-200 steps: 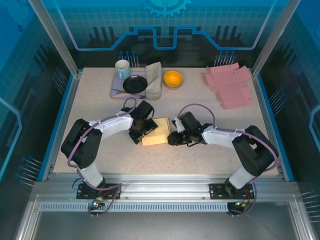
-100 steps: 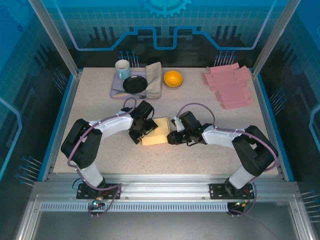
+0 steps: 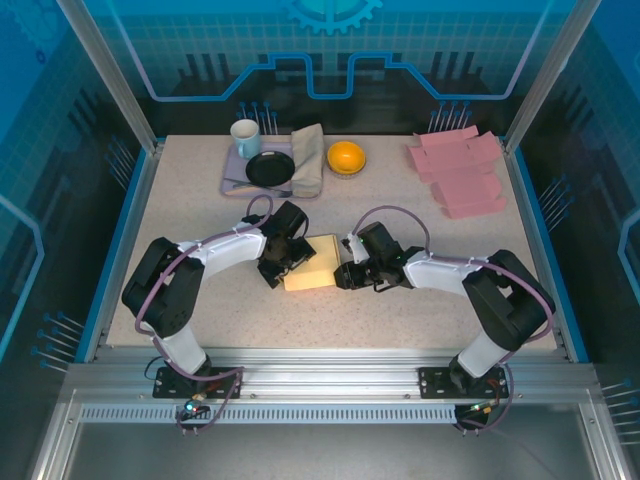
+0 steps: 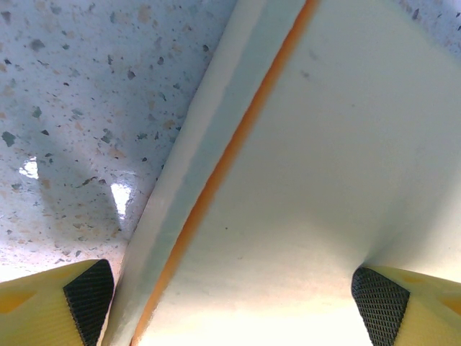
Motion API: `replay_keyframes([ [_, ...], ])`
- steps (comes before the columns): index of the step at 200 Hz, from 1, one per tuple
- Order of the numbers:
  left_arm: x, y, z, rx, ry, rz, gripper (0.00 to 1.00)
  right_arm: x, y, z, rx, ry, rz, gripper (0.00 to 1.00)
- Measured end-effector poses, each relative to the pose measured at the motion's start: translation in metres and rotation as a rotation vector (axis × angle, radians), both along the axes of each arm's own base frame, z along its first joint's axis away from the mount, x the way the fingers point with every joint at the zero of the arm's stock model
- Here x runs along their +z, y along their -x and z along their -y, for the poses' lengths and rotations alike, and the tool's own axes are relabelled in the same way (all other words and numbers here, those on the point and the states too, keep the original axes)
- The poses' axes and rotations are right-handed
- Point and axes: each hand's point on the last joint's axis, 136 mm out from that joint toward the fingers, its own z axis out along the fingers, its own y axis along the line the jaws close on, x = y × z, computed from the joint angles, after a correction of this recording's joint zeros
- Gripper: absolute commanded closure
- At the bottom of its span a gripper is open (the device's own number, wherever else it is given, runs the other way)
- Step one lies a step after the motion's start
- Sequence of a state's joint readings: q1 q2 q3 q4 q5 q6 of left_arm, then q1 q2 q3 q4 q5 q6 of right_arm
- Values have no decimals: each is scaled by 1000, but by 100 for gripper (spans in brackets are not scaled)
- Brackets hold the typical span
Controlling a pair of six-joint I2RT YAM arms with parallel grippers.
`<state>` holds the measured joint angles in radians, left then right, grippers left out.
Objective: Fold the paper box
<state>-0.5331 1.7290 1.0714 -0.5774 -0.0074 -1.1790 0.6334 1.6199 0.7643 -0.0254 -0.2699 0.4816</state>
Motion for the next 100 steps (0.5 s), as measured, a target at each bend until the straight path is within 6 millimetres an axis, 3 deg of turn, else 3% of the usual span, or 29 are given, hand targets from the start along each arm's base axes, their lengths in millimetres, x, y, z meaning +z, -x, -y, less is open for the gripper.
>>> replay_keyframes([
  [100, 0, 0, 0, -3, -4, -5, 9, -15, -6, 2, 48, 17, 68, 72],
])
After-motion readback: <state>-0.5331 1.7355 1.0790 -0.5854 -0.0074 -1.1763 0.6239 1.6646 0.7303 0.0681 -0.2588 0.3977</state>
